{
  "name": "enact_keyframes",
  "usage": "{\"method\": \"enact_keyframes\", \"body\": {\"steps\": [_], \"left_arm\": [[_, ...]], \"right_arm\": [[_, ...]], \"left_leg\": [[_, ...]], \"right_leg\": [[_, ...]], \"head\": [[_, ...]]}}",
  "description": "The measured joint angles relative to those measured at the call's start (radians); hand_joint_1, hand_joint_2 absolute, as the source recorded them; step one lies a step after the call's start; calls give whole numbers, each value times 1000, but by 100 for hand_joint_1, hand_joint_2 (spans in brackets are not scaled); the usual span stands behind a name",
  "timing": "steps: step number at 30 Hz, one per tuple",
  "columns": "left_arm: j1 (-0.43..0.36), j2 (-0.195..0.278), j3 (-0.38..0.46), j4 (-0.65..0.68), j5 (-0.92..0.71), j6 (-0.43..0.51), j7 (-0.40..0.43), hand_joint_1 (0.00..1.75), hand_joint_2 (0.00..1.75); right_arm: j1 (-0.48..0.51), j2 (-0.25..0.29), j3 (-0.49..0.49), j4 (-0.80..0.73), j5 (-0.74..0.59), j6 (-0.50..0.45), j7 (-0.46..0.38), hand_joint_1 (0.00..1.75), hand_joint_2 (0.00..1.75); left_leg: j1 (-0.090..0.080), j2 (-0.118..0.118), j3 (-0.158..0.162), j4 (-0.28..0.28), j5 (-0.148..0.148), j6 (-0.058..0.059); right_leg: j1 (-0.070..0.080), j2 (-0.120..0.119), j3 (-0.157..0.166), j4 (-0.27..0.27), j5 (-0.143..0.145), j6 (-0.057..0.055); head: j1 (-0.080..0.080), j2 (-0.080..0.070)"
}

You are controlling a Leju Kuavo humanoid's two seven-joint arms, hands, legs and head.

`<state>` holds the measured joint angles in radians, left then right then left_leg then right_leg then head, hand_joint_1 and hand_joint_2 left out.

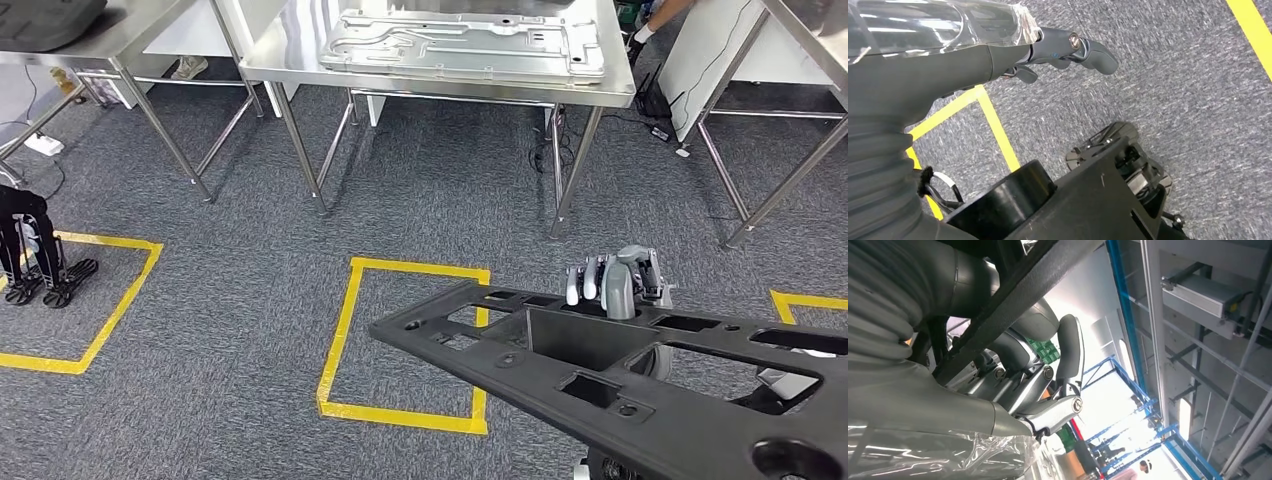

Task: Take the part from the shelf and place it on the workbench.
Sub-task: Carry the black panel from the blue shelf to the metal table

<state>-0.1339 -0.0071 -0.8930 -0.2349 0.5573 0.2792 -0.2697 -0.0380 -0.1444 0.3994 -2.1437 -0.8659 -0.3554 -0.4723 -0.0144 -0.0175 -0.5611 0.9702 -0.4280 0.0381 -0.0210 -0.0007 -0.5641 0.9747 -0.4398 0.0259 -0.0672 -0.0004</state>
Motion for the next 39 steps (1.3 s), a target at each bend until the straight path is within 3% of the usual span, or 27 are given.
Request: {"method": "enact_keyframes", "body": {"steps": [2, 4, 6, 7, 9, 10, 12, 15, 17, 20, 21, 22, 23, 25, 26, 27, 29, 30, 32, 33, 34, 35, 36, 37, 38, 39], "left_arm": [[-1, 1, 0, 0, 0, 0, 0, 0, 175], [-1, 1, 0, 0, 0, -5, 1, 0, 175], [-1, 1, 0, 0, 0, -16, -1, 0, 175], [-1, 1, 0, 0, 0, -22, -2, 0, 175], [-1, 1, 0, 0, 0, -29, -5, 0, 175], [-2, 1, 0, 0, 0, -31, -5, 0, 175], [-4, 2, 0, 0, 0, -31, -6, 0, 175], [0, 2, 0, 0, -1, -31, -5, 0, 175], [1, 2, 0, 0, -2, -30, -5, 0, 175], [2, 2, 0, 0, -3, -30, -5, 0, 175], [4, 2, 0, 0, -3, -30, -5, 0, 175], [5, 2, 0, 0, -3, -30, -5, 0, 175], [7, 2, 0, 0, -3, -30, -5, 0, 175], [9, 2, 0, 0, -3, -30, -5, 0, 175], [9, 2, 0, 0, -4, -30, -5, 0, 175], [8, 2, 0, 0, -5, -30, -4, 0, 175], [2, 3, -1, 0, -8, -31, -5, 0, 175], [-3, 3, -1, 0, -10, -32, -6, 0, 175], [-10, 2, -1, 0, -11, -33, -7, 0, 175], [-10, 2, -1, 0, -12, -33, -7, 0, 175], [-7, 2, -1, 0, -12, -34, -7, 0, 175], [-4, 2, -1, 0, -12, -35, -7, 0, 175], [0, 2, -1, 0, -12, -35, -7, 0, 175], [3, 3, -1, 0, -12, -35, -7, 0, 175], [5, 3, -1, 0, -12, -35, -7, 0, 175], [6, 3, -2, 0, -12, -35, -7, 0, 175]], "right_arm": [[-4, 3, 0, 0, -3, -1, -1, 175, 175], [-5, 5, 0, 0, -8, -1, -5, 175, 175], [-4, 5, 0, -1, -15, -3, -11, 175, 175], [-4, 5, 0, -1, -20, -4, -14, 175, 175], [-4, 5, 0, -4, -25, -7, -19, 175, 175], [-4, 5, 0, -6, -25, -9, -21, 175, 175], [-2, 4, 0, -11, -26, -14, -26, 175, 175], [4, 4, -2, -18, -26, -20, -31, 175, 175], [5, 3, -3, -22, -27, -22, -32, 175, 175], [11, 2, -4, -25, -27, -22, -32, 175, 175], [13, 1, -4, -25, -27, -22, -32, 175, 175], [15, 1, -4, -25, -27, -23, -32, 175, 175], [16, 0, -4, -25, -27, -24, -32, 175, 175], [20, -1, -4, -25, -27, -27, -33, 175, 175], [23, -1, -4, -25, -27, -30, -34, 175, 175], [26, -2, -4, -28, -27, -33, -35, 175, 175], [27, -2, -5, -36, -26, -36, -37, 175, 175], [26, -2, -5, -41, -25, -36, -38, 175, 175], [26, -1, -6, -46, -25, -38, -40, 175, 175], [28, -1, -6, -47, -25, -39, -41, 175, 175], [28, -1, -6, -47, -26, -39, -41, 175, 175], [29, -1, -6, -48, -26, -40, -42, 175, 175], [30, -1, -6, -48, -26, -41, -44, 175, 175], [31, -1, -6, -49, -26, -41, -45, 175, 175], [31, -1, -6, -49, -26, -42, -45, 175, 175], [31, 0, -6, -49, -27, -42, -46, 175, 175]], "left_leg": [[7, 2, -39, 86, -50, -16], [15, 4, -108, 231, -112, -29], [21, 5, -141, 295, -120, -35], [23, 6, -125, 261, -96, -35], [24, 12, -47, 110, -33, -29], [21, 15, -12, 43, -17, -23], [15, 19, 20, -20, -20, -9], [15, 15, 43, -31, -29, 15], [15, 13, 71, -35, -34, 30], [11, 11, 102, -36, -61, 41], [10, 9, 116, -36, -73, 42], [9, 7, 134, -36, -88, 41], [9, 4, 152, -36, -104, 39], [8, 1, 186, -36, -140, 32], [7, 1, 200, -40, -156, 26], [7, 1, 217, -45, -166, 19], [6, 2, 231, -30, -158, 6], [7, 3, 217, 11, -137, 1], [10, 5, 133, 149, -99, -8], [14, 6, 74, 222, -105, -14], [18, 6, 18, 275, -135, -21], [22, 6, -29, 304, -184, -27], [26, 7, -71, 313, -238, -33], [28, 8, -96, 292, -275, -38], [30, 9, -113, 252, -278, -41], [31, 11, -122, 196, -228, -41]], "right_leg": [[-5, -3, 1, -2, 1, -6], [-6, -4, 1, -2, -1, -8], [-8, -4, 2, -2, -7, -7], [-9, -3, 6, -2, -11, -5], [-10, -2, 18, -3, -20, 2], [-10, -1, 24, -4, -25, 8], [-8, -1, 33, -6, -28, 22], [-8, -1, 38, 15, -30, 40], [-9, -1, -7, 95, -54, 42], [-4, 0, -140, 276, -112, 39], [-3, 0, -169, 292, -125, 39], [-3, 0, -182, 273, -124, 39], [-3, 0, -180, 224, -101, 38], [0, -1, -161, 100, 13, 32], [4, 0, -152, 61, 60, 27], [7, 1, -144, 41, 88, 20], [10, 6, -123, 37, 70, 6], [7, 7, -109, 34, 58, -1], [0, 8, -76, 29, 34, -12], [-3, 7, -58, 27, 18, -14], [-6, 8, -38, 27, 1, -15], [-9, 10, -15, 26, -17, -14], [-13, 13, 11, 26, -38, -11], [-17, 15, 39, 25, -58, -8], [-22, 17, 66, 25, -78, -4], [-25, 17, 92, 22, -99, 1]], "head": [[-3, 0], [-5, 0], [-5, 0], [-5, 0], [-5, 0], [-5, 0], [-4, 0], [-3, 0], [-1, 0], [1, 0], [1, 0], [1, 0], [2, 0], [2, 0], [2, 0], [2, 0], [2, 0], [3, 0], [1, 0], [0, 0], [0, 0], [0, 0], [0, 0], [0, 0], [0, 0], [0, 0]]}}
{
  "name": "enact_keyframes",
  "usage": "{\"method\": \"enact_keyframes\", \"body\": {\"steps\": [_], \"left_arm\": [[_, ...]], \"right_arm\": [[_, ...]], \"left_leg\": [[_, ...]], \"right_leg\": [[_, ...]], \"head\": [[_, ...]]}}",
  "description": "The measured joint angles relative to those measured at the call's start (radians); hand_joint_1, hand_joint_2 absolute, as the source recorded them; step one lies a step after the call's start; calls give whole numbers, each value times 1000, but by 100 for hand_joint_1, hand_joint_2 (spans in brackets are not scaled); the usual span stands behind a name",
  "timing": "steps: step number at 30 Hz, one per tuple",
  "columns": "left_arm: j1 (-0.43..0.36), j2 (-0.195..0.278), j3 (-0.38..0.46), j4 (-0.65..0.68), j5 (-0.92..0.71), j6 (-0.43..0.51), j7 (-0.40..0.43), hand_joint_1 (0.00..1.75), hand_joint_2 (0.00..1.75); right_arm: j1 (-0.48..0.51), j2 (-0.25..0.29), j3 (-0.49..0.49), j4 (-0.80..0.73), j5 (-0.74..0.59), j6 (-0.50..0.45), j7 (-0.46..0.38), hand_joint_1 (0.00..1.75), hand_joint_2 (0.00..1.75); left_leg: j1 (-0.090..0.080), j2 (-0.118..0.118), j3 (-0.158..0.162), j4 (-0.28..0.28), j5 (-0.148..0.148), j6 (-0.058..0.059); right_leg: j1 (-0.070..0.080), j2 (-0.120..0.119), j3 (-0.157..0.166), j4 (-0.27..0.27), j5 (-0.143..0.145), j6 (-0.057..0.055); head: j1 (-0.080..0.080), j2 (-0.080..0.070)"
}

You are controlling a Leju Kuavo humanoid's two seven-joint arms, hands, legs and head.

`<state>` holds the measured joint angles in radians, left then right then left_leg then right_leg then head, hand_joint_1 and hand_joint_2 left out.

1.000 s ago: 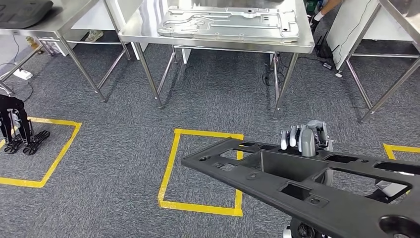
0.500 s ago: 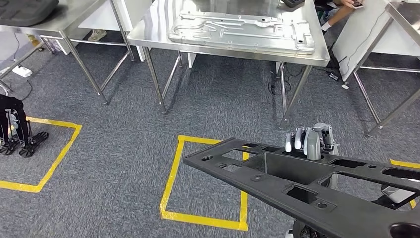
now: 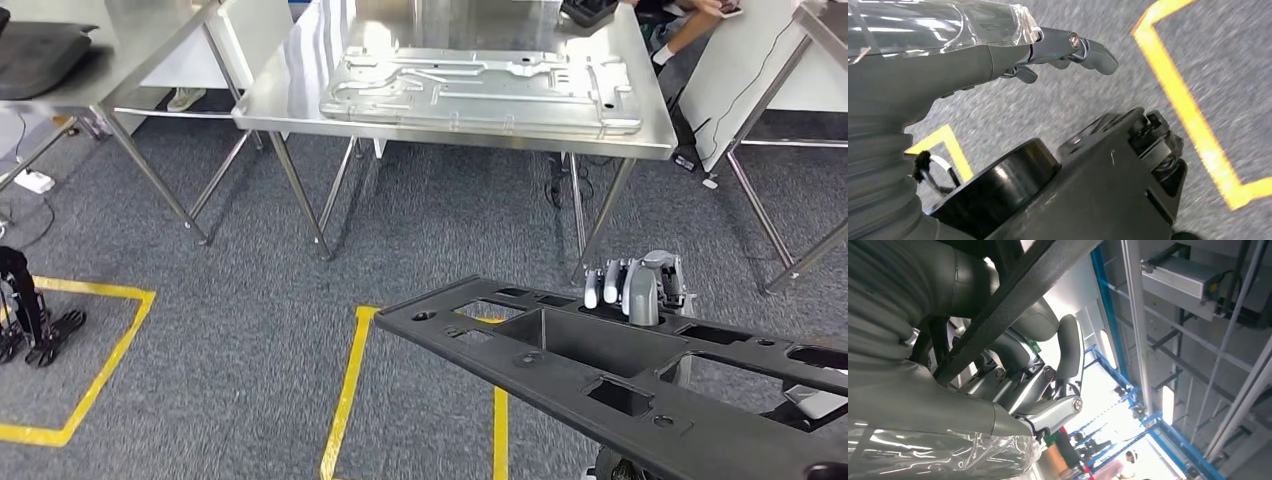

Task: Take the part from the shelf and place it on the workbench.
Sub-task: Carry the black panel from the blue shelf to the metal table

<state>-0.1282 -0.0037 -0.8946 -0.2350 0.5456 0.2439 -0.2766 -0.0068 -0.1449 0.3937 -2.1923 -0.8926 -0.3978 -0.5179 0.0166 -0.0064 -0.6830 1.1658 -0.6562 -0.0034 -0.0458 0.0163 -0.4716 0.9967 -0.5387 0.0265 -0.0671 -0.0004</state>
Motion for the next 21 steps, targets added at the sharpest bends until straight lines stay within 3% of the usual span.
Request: {"method": "enact_keyframes", "body": {"steps": [2, 3, 4, 6, 8, 9, 11, 12, 13, 14, 15, 17, 18, 19, 21], "left_arm": [[3, 2, 0, 0, 1, 0, 0, 0, 175], [3, 2, 0, 0, 1, 1, 0, 0, 175], [2, 3, 0, 0, 1, 3, 1, 0, 175], [-4, 3, -1, 0, -1, 9, 3, 0, 175], [-7, 4, -2, 0, -2, 14, 7, 0, 175], [-7, 4, -3, 0, -2, 16, 8, 0, 175], [-7, 5, -5, 0, -2, 19, 9, 0, 175], [-6, 5, -6, 0, -2, 19, 9, 0, 175], [-5, 4, -7, 0, -2, 20, 9, 0, 175], [-4, 4, -8, 0, -3, 20, 9, 0, 175], [-4, 4, -9, 0, -3, 21, 8, 0, 175], [-5, 4, -14, 0, -3, 21, 6, 0, 175], [-5, 4, -17, 0, -3, 21, 5, 0, 175], [-5, 4, -19, 0, -3, 21, 4, 0, 175], [-5, 5, -22, 0, -3, 21, 3, 0, 175]], "right_arm": [[1, 1, 0, 0, -2, 0, -1, 175, 175], [3, 1, 0, -1, -4, 0, -2, 175, 175], [4, 2, 0, -2, -6, 0, -3, 175, 175], [4, 2, 0, -6, -8, 0, -8, 175, 175], [5, 2, 0, -7, -6, -1, -15, 175, 175], [6, 2, 0, -7, -3, -2, -19, 175, 175], [7, 3, 0, -7, 6, -6, -25, 175, 175], [8, 3, 0, -7, 12, -9, -27, 175, 175], [9, 3, 0, -7, 17, -11, -29, 175, 175], [10, 3, 0, -7, 20, -13, -30, 175, 175], [11, 3, 0, -7, 24, -15, -32, 175, 175], [12, 3, 0, -8, 28, -19, -37, 175, 175], [13, 3, 0, -9, 30, -20, -38, 175, 175], [14, 3, 0, -11, 32, -22, -41, 175, 175], [15, 4, 0, -14, 36, -23, -44, 175, 175]], "left_leg": [[-3, 4, -4, -111, 175, 4], [-6, 5, 1, -144, 243, 8], [-8, 4, 11, -162, 277, 13], [-6, 1, 43, -176, 287, 29], [-2, 0, 71, -189, 290, 46], [-3, 0, 80, -193, 285, 53], [-8, -2, 94, -199, 271, 63], [-11, -3, 102, -199, 263, 66], [-14, -4, 111, -199, 254, 68], [-18, -5, 122, -199, 245, 69], [-21, -6, 133, -200, 236, 69], [-26, -6, 149, -199, 221, 65], [-28, -6, 153, -199, 216, 61], [-30, -5, 155, -197, 214, 56], [-31, -4, 154, -190, 209, 47]], "right_leg": [[-2, 3, 46, -8, -34, 13], [-1, 4, 65, -19, -45, 21], [1, 6, 81, -23, -45, 30], [3, 5, 93, -5, -27, 44], [5, 0, 55, 80, -8, 48], [7, -4, 17, 135, -20, 46], [13, -6, -65, 222, -92, 41], [17, -6, -97, 237, -132, 39], [21, -6, -117, 226, -151, 36], [25, -6, -123, 191, -138, 32], [29, -6, -120, 137, -93, 26], [38, -10, -107, 36, 25, 9], [41, -11, -102, 7, 66, 2], [44, -11, -102, -4, 87, -5], [41, -9, -99, -11, 95, -13]], "head": [[0, 0], [0, 0], [0, 0], [1, 0], [3, 0], [4, 0], [5, 0], [5, 0], [5, 0], [5, 0], [5, 0], [5, 0], [5, 0], [6, 0], [7, 0]]}}
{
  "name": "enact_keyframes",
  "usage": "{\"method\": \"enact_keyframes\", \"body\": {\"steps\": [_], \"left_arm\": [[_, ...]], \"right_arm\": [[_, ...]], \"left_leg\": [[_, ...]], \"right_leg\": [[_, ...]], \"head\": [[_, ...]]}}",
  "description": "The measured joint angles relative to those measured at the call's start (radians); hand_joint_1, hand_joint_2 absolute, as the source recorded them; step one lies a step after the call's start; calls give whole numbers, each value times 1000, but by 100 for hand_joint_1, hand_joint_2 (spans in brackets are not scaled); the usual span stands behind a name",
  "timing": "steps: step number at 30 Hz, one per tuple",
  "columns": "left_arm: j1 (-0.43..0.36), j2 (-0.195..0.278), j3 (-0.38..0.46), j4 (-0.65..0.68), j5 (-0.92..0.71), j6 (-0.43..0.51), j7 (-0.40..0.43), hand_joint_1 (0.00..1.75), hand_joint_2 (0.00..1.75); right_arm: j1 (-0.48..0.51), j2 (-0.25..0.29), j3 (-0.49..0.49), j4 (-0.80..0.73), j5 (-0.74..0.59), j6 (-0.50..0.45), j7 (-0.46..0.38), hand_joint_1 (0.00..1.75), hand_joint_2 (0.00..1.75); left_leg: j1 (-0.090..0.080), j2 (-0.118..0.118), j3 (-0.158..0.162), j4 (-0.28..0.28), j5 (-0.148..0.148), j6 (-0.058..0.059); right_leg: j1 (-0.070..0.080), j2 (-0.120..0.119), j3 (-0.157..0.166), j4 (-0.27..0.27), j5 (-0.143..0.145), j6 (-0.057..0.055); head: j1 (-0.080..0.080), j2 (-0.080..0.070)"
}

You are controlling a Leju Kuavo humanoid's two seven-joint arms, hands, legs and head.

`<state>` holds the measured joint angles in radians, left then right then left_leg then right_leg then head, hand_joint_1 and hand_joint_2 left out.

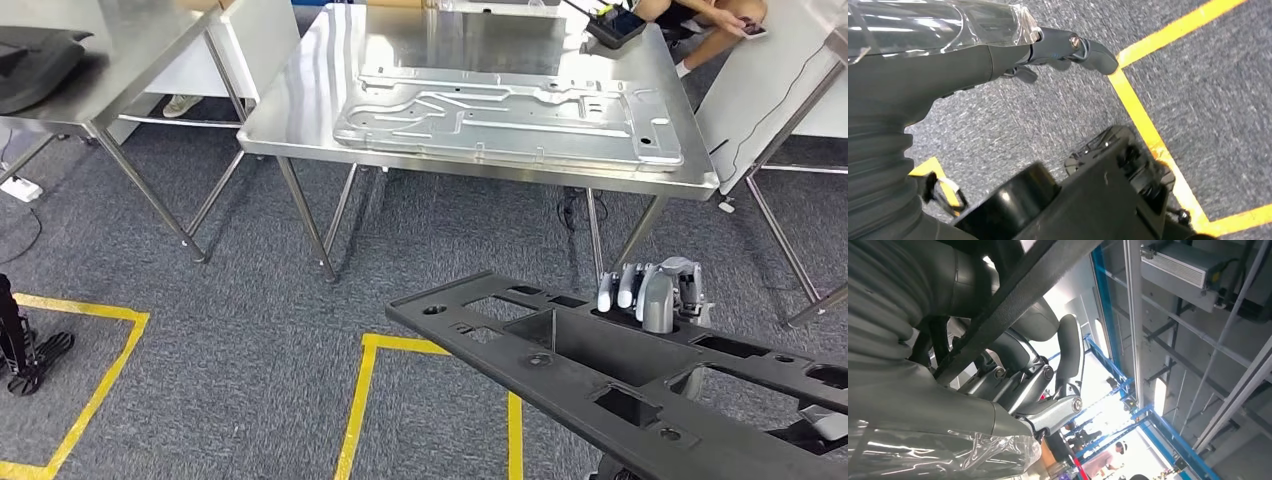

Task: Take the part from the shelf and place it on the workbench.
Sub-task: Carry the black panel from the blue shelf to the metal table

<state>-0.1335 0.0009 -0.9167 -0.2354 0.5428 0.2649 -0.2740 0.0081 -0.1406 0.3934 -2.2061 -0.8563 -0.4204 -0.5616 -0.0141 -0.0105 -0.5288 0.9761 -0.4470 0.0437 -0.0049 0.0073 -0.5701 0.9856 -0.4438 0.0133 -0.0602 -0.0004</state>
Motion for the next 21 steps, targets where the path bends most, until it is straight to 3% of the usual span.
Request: {"method": "enact_keyframes", "body": {"steps": [2, 5, 6, 7, 8, 10, 11, 13, 16, 18, 21], "left_arm": [[-3, 1, -1, 0, 0, 0, -1, 0, 175], [-6, 1, -1, 0, 0, 0, -2, 0, 175], [-6, 1, -2, 0, 0, 0, -2, 0, 175], [-5, 1, -2, 0, 0, 0, -2, 0, 175], [-5, 1, -2, 0, 0, 0, -2, 0, 175], [-6, 2, -2, 0, 0, 0, -3, 0, 175], [-7, 4, -2, 0, 0, 0, -3, 0, 175], [-7, 6, -2, 0, 0, 1, -3, 0, 175], [-6, 6, -2, 0, 0, 1, -3, 0, 175], [-7, 7, -2, 0, 0, 1, -3, 0, 175], [-6, 7, -2, 0, 0, 1, -2, 0, 175]], "right_arm": [[-1, 3, 0, -2, 5, -1, -5, 175, 175], [0, 6, 0, -6, 7, -4, -12, 175, 175], [1, 6, 0, -6, 8, -5, -14, 175, 175], [2, 7, 0, -7, 8, -6, -16, 175, 175], [3, 7, 0, -7, 8, -8, -17, 175, 175], [4, 7, 0, -10, 9, -9, -18, 175, 175], [4, 8, 0, -11, 9, -9, -18, 175, 175], [4, 9, 0, -12, 9, -9, -19, 175, 175], [7, 10, 0, -17, 14, -10, -22, 175, 175], [7, 10, 0, -21, 21, -14, -27, 175, 175], [11, 10, -1, -24, 26, -26, -33, 175, 175]], "left_leg": [[2, 1, -20, 43, -24, -11], [12, 3, -122, 229, -104, -30], [15, 3, -153, 278, -118, -33], [16, 3, -167, 292, -114, -35], [17, 3, -161, 264, -91, -34], [14, 0, -105, 121, -11, -24], [9, -3, -78, 53, 13, -16], [0, -8, -53, -11, 27, -3], [2, -5, -37, -27, 38, 9], [10, 1, -22, -42, 41, 17], [12, 8, -10, -44, 32, 25]], "right_leg": [[-6, 2, 7, -4, 1, -6], [-9, 5, 10, -5, -3, -11], [-9, 7, 10, -5, -5, -12], [-9, 10, 12, -5, -7, -11], [-9, 13, 15, -5, -10, -10], [-9, 19, 23, -6, -15, -7], [-8, 23, 26, -6, -17, -5], [-10, 28, 23, -7, -21, 3], [-10, 27, 24, -3, -31, 19], [-7, 16, -2, 60, -67, 27], [-10, 8, -107, 252, -141, 35]], "head": [[-2, 0], [-6, 0], [-6, 0], [-6, 0], [-6, 0], [-6, 0], [-6, 0], [-6, 0], [-5, 0], [-3, 0], [-2, 0]]}}
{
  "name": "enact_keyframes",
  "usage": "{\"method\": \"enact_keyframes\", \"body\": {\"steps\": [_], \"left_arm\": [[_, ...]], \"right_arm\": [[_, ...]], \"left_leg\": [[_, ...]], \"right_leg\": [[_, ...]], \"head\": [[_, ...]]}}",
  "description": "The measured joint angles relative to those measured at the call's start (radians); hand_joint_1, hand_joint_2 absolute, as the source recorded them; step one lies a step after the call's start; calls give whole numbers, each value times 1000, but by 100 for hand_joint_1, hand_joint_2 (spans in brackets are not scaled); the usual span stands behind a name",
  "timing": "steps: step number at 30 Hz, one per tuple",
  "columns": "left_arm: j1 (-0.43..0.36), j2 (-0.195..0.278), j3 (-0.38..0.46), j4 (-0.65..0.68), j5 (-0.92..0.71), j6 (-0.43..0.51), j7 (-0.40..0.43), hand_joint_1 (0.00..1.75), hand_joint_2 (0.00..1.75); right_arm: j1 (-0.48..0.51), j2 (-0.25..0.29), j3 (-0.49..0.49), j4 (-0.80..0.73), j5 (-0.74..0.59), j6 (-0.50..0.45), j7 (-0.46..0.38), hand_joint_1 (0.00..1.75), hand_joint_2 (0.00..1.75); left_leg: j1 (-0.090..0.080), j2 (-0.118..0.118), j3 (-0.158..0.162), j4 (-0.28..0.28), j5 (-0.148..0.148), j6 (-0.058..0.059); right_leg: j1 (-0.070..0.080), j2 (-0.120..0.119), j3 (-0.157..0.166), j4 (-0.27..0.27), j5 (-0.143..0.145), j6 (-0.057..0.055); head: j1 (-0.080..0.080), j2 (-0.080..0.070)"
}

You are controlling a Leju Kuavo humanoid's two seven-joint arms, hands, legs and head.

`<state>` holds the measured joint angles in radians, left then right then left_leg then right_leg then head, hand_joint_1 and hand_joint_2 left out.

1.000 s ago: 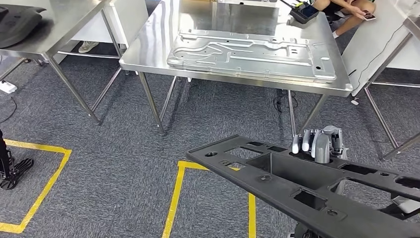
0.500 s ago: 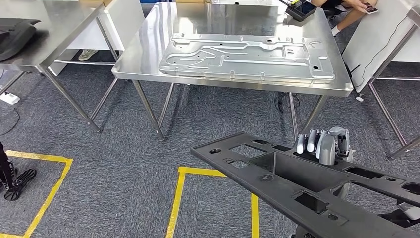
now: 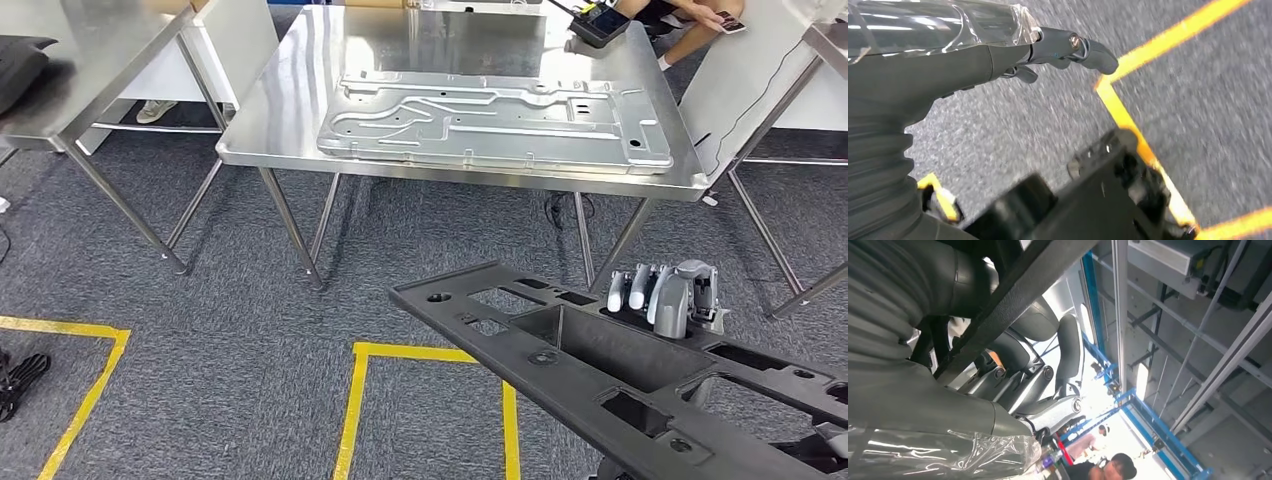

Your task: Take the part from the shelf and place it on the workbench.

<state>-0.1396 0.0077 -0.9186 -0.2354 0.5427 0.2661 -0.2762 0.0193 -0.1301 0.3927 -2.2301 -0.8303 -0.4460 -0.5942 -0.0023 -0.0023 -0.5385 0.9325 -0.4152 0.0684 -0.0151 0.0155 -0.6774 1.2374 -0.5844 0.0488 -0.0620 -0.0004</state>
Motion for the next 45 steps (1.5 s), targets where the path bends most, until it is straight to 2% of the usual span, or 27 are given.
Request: {"method": "enact_keyframes", "body": {"steps": [1, 2, 4, 6, 7, 11, 13, 15, 16, 17, 18, 20, 21, 23, 26, 28, 30, 32, 33, 34, 36, 37, 38, 39, 41, 43, 45], "left_arm": [[1, 0, 0, 0, 0, 0, 0, 0, 175], [2, 0, 0, 0, 0, -1, 1, 0, 175], [3, 0, 0, 0, 0, -1, 1, 0, 175], [2, 1, 0, 0, 1, -3, 0, 0, 175], [2, 1, 0, 0, 1, -6, -1, 0, 175], [1, 1, 0, 0, 2, -18, -12, 0, 175], [0, 1, 0, 0, 3, -21, -16, 0, 175], [3, 1, 0, 0, 4, -25, -18, 0, 175], [4, 1, 0, 0, 5, -27, -19, 0, 175], [4, 1, 0, 0, 5, -28, -19, 0, 175], [4, 1, 0, 0, 5, -29, -20, 0, 175], [4, 3, 0, 0, 5, -30, -20, 0, 175], [5, 4, -1, 0, 5, -30, -20, 0, 175], [4, 7, -1, 0, 5, -30, -21, 0, 175], [5, 7, -1, 0, 6, -29, -20, 0, 175], [4, 7, -1, 0, 7, -29, -20, 0, 175], [4, 6, -1, 0, 8, -28, -20, 0, 175], [8, 4, -1, 0, 8, -29, -20, 0, 175], [9, 4, -1, 0, 9, -29, -20, 0, 175], [9, 4, -1, 0, 9, -29, -20, 0, 175], [10, 4, -1, 1, 11, -28, -20, 0, 175], [10, 5, -1, 1, 13, -28, -20, 0, 175], [9, 5, -1, 1, 14, -28, -20, 0, 175], [7, 5, -1, 1, 15, -27, -21, 0, 175], [-1, 5, -1, 1, 15, -20, -23, 0, 175], [-7, 5, -2, 0, 15, -14, -24, 0, 175], [-7, 4, -2, 0, 15, -11, -24, 0, 175]], "right_arm": [[2, 0, 0, 0, 0, -4, -1, 175, 175], [4, 0, 0, 0, 1, -7, -1, 175, 175], [6, 0, 0, -1, 3, -14, -2, 175, 175], [7, 1, 0, -1, 7, -20, -4, 175, 175], [7, 2, 0, -1, 9, -22, -5, 175, 175], [10, 4, -1, -5, 16, -26, -11, 175, 175], [11, 4, -1, -8, 18, -27, -14, 175, 175], [13, 5, -1, -10, 18, -29, -15, 175, 175], [14, 5, -1, -10, 18, -30, -15, 175, 175], [16, 5, -1, -10, 18, -31, -16, 175, 175], [16, 5, -1, -10, 18, -32, -16, 175, 175], [17, 5, -1, -10, 18, -33, -16, 175, 175], [18, 5, -1, -10, 18, -33, -17, 175, 175], [19, 5, -1, -10, 18, -34, -18, 175, 175], [22, 5, -2, -13, 17, -35, -20, 175, 175], [21, 5, -4, -15, 17, -36, -22, 175, 175], [22, 5, -5, -15, 16, -36, -23, 175, 175], [24, 5, -5, -15, 16, -36, -23, 175, 175], [25, 5, -5, -15, 16, -36, -23, 175, 175], [25, 5, -5, -15, 16, -36, -23, 175, 175], [27, 5, -5, -14, 16, -37, -23, 175, 175], [29, 5, -5, -14, 16, -37, -22, 175, 175], [31, 5, -6, -13, 15, -37, -22, 175, 175], [31, 5, -6, -14, 16, -37, -22, 175, 175], [29, 6, -6, -16, 16, -37, -24, 175, 175], [28, 8, -7, -18, 16, -36, -26, 175, 175], [27, 9, -7, -18, 17, -36, -28, 175, 175]], "left_leg": [[1, 1, 3, 0, -4, -1], [3, 2, 8, 1, -8, -4], [8, 2, 18, 6, -21, -14], [7, 1, 23, 16, -39, -28], [5, 0, 24, 18, -46, -34], [10, 3, 25, 34, -69, -53], [14, 2, -30, 144, -111, -62], [14, 2, -123, 299, -155, -66], [14, 2, -156, 340, -156, -65], [12, 2, -170, 341, -137, -61], [9, 2, -162, 298, -97, -54], [-2, 1, -112, 155, -7, -29], [-9, 2, -87, 94, 20, -17], [-19, 5, -62, 42, 26, -3], [-14, 7, -25, 4, 20, 1], [-10, 7, 5, -12, 10, 4], [-8, 6, 26, -15, -8, 4], [-4, 6, 56, -15, -34, -1], [0, 5, 74, -15, -48, -6], [4, 5, 94, -15, -64, -12], [6, 4, 127, -11, -98, -27], [5, 5, 137, -10, -115, -34], [4, 7, 145, -9, -128, -40], [5, 10, 149, -3, -133, -44], [10, 12, 129, 47, -117, -53], [14, 11, 50, 172, -108, -61], [13, 10, -49, 295, -162, -66]], "right_leg": [[-2, -1, -22, 29, 2, 3], [-5, -3, -24, 16, 25, 7], [-13, -12, 27, -111, 105, 16], [-17, -16, 79, -225, 151, 16], [-17, -15, 90, -248, 153, 11], [-13, -7, 100, -251, 136, -18], [-14, -7, 113, -252, 127, -29], [-12, -5, 127, -252, 114, -35], [-10, -3, 135, -252, 106, -35], [-8, -1, 146, -252, 98, -35], [-6, 1, 159, -253, 89, -35], [-2, 4, 187, -255, 69, -34], [-2, 6, 197, -259, 61, -31], [-3, 7, 210, -268, 55, -22], [-3, 1, 208, -232, 71, -10], [-3, -4, 150, -131, 61, -4], [-3, -5, 62, -19, 11, 1], [-5, -6, 6, 9, -37, 6], [-6, -7, -2, -20, -31, 10], [-10, -10, 1, -73, 4, 15], [-19, -25, 14, -185, 127, 21], [-21, -31, 18, -215, 172, 17], [-20, -35, 19, -226, 193, 7], [-18, -35, 21, -222, 186, -6], [-16, -29, 31, -220, 177, -22], [-14, -25, 49, -223, 164, -30], [-10, -20, 73, -226, 144, -35]], "head": [[0, 0], [0, 0], [1, 0], [2, 0], [2, 0], [1, 0], [-1, 0], [-2, 0], [-2, 0], [-2, 0], [-2, 0], [-2, 0], [-2, 0], [-2, 0], [-2, 0], [-2, 0], [-1, 0], [-1, 0], [-1, 0], [-1, 0], [1, 0], [0, 0], [-1, 0], [-3, 0], [-5, 0], [-6, 0], [-8, 0]]}}
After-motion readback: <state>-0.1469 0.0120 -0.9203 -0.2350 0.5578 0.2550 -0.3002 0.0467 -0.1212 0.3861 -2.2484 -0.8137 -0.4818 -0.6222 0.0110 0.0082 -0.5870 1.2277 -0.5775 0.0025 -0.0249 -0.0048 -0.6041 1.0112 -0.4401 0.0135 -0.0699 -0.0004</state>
